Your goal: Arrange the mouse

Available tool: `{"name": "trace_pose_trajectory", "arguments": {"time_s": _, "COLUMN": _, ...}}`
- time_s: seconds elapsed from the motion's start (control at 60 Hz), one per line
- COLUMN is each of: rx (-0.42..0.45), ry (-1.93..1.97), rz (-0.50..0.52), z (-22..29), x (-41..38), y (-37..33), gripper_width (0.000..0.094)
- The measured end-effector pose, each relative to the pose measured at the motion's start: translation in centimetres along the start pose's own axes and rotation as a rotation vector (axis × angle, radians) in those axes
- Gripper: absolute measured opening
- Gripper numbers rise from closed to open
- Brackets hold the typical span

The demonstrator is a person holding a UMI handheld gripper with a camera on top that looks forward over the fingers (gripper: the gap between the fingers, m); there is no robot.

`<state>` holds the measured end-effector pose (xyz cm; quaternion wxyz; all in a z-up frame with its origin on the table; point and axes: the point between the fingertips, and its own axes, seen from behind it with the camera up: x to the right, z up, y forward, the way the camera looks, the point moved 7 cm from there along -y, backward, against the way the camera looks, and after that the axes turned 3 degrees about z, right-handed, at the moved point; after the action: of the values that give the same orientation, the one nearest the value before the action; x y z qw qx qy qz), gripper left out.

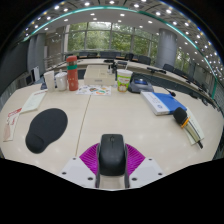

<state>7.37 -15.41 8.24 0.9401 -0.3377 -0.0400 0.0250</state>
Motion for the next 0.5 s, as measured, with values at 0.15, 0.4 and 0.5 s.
{"name": "trace_pose_trajectory", "arguments": {"time_s": 0.15, "rx": 0.103, "ry": 0.022, "rz": 0.022, "z": 7.3, "x": -6.7, "y": -1.7, "gripper_width": 0.0323}}
{"name": "trace_pose_trajectory", "arguments": {"time_s": 0.4, "rx": 0.094, "ry": -0.023, "rz": 0.141, "z": 10.5, "x": -21.6, "y": 4.3, "gripper_width": 0.0322}}
{"name": "trace_pose_trajectory", "arguments": {"time_s": 0.5, "rx": 0.038, "ry": -0.013, "rz": 0.147, "z": 8.7, "x": -24.5, "y": 7.8, "gripper_width": 0.0322}}
